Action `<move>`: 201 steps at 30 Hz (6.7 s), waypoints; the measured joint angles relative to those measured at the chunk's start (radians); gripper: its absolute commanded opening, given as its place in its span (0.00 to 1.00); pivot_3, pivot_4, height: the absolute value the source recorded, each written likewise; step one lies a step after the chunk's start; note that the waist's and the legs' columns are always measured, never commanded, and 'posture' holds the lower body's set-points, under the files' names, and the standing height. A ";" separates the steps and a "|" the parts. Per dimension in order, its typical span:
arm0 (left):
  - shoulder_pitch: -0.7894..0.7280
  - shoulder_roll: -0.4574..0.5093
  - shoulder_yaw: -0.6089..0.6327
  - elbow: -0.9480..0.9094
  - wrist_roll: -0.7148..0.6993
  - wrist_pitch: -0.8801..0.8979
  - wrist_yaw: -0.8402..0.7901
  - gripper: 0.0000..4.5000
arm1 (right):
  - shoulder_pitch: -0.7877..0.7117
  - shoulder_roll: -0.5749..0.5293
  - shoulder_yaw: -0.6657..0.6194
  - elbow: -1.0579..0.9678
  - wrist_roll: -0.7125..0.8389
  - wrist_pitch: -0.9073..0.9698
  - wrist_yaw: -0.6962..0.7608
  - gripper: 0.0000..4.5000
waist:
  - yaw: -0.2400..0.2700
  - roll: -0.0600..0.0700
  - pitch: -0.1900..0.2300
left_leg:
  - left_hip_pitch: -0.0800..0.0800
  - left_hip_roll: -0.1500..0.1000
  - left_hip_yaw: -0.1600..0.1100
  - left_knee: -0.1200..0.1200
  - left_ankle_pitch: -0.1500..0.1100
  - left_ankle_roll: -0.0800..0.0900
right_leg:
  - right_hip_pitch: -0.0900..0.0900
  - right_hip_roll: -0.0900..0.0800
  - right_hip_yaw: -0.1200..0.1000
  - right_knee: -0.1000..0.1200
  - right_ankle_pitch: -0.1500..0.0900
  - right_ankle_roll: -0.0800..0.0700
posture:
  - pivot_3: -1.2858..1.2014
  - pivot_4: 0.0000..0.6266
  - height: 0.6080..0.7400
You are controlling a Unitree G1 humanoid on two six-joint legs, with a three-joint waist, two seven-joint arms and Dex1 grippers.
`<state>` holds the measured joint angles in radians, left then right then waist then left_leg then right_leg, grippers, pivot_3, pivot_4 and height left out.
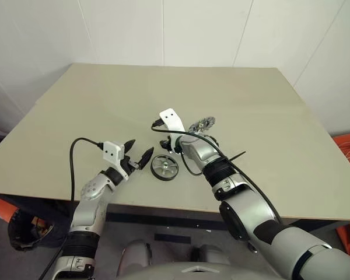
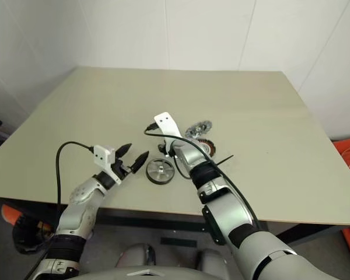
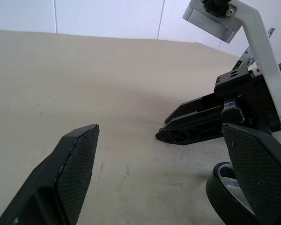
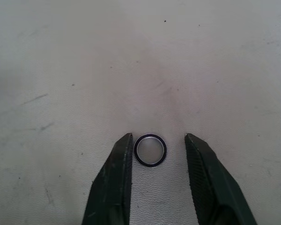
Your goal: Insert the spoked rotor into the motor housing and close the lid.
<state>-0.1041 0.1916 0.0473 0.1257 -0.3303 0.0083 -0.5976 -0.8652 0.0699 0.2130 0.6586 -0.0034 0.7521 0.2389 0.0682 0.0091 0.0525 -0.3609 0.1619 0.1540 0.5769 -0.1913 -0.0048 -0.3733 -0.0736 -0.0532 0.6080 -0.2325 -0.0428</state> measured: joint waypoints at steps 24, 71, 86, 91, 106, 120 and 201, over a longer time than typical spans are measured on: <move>0.009 0.004 0.002 -0.027 -0.002 0.028 0.001 1.00 | 0.082 -0.041 0.021 -0.567 0.196 0.291 0.269 0.12 | 0.003 0.000 0.000 | -0.003 0.000 0.000 0.000 0.000 0.000 | -0.002 0.000 0.000 0.000 0.000 0.000 | 0.52 0.00 1.00; -0.012 0.009 0.009 -0.014 -0.003 0.053 -0.022 1.00 | 0.497 -0.448 -0.068 -0.856 0.193 0.192 0.071 0.12 | 0.026 0.000 0.001 | 0.007 0.001 0.001 -0.001 0.000 0.000 | 0.006 0.000 0.000 -0.001 -0.003 0.004 | 0.52 0.00 1.00; -0.013 0.004 0.005 0.012 -0.002 0.039 -0.031 1.00 | 0.477 -0.421 -0.080 -0.789 0.176 0.153 0.070 0.12 | 0.026 0.000 0.001 | 0.007 0.001 0.001 -0.001 -0.002 0.004 | 0.006 0.000 0.000 -0.001 -0.003 0.003 | 0.52 0.00 1.00; -0.016 0.004 0.005 0.025 -0.002 0.031 -0.038 1.00 | 0.465 -0.417 -0.081 -0.779 0.176 0.152 0.072 0.12 | 0.026 0.000 0.001 | 0.007 0.001 0.001 -0.001 -0.002 0.004 | 0.006 0.000 0.000 -0.001 -0.002 0.002 | 0.52 0.00 1.00; -0.028 0.004 0.005 0.035 -0.002 0.023 -0.042 1.00 | 0.453 -0.414 -0.094 -0.769 0.182 0.170 0.086 0.96 | 0.026 0.000 0.001 | 0.007 0.001 0.001 -0.001 -0.002 0.004 | 0.006 0.000 0.000 -0.001 -0.002 0.002 | 0.52 0.00 1.00; -0.029 0.004 0.004 0.035 -0.002 0.027 -0.037 1.00 | 0.444 -0.404 -0.131 -0.794 0.194 0.208 0.084 0.06 | 0.025 0.000 0.001 | 0.007 0.001 0.001 -0.001 -0.002 0.004 | 0.006 0.000 0.000 -0.001 -0.002 0.002 | 0.52 0.00 1.00; -0.010 0.007 0.022 0.043 -0.003 0.021 -0.052 1.00 | 0.413 -0.398 -0.154 -0.857 0.208 0.329 0.082 0.01 | 0.026 0.000 0.002 | 0.008 0.001 0.002 -0.002 -0.002 0.004 | 0.006 0.000 0.000 -0.001 -0.005 0.006 | 0.52 0.00 1.00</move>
<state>-0.1144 0.1985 0.0697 0.1684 -0.3330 0.0289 -0.6493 -0.4519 -0.3280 0.0591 -0.1986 0.2048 1.0813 0.3204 0.0939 0.0095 0.0541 -0.3530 0.1627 0.1558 0.5752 -0.1935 -0.0009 -0.3674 -0.0734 -0.0531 0.6066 -0.2371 -0.0368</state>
